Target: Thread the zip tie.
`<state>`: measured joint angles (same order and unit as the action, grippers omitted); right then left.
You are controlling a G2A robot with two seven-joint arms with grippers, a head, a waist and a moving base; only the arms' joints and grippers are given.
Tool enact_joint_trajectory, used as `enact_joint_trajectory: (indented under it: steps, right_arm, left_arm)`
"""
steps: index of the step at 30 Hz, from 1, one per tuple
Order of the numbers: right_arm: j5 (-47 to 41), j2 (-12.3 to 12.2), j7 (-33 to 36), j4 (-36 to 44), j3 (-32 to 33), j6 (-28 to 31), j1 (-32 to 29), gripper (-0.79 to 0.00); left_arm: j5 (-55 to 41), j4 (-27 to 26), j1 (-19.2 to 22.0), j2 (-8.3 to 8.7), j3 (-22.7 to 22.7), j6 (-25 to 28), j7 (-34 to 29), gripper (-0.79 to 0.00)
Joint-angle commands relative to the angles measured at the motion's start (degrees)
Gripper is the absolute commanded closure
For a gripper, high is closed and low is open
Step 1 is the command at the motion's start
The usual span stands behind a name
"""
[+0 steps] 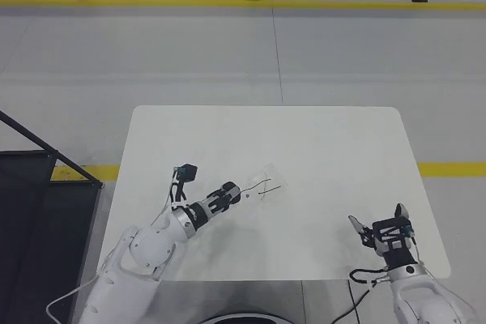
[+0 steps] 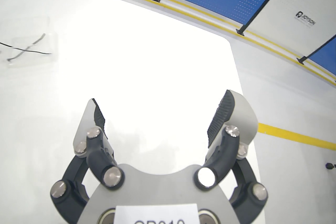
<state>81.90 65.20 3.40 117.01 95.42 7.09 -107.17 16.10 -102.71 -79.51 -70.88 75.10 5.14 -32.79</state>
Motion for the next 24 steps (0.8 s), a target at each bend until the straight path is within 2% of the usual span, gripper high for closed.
enact_joint_trajectory:
  steps: [1,9,21,24]
  right_arm:
    - [-1.64,-0.21,2.2,3.07,1.07,4.54,-0.74,-0.785]
    - [-15.2,-0.65,14.74,6.57,0.16,17.16,1.84,-0.785]
    - [-15.2,-0.65,14.74,6.57,0.16,17.16,1.84,-0.785]
    - [-15.85,-0.74,16.06,5.92,-1.26,19.41,2.58,-0.785]
  left_arm:
    - [0.37,-0.45,-0.93,0.28,0.83,2.05,-0.79,0.0]
    - [0.84,-3.06,-5.46,1.25,4.13,8.29,-1.91,0.0]
    - [1.07,-3.18,-5.32,1.25,3.86,8.37,-1.86,0.0]
    - [-0.19,-1.81,-3.25,1.33,2.76,9.99,-4.63,0.0]
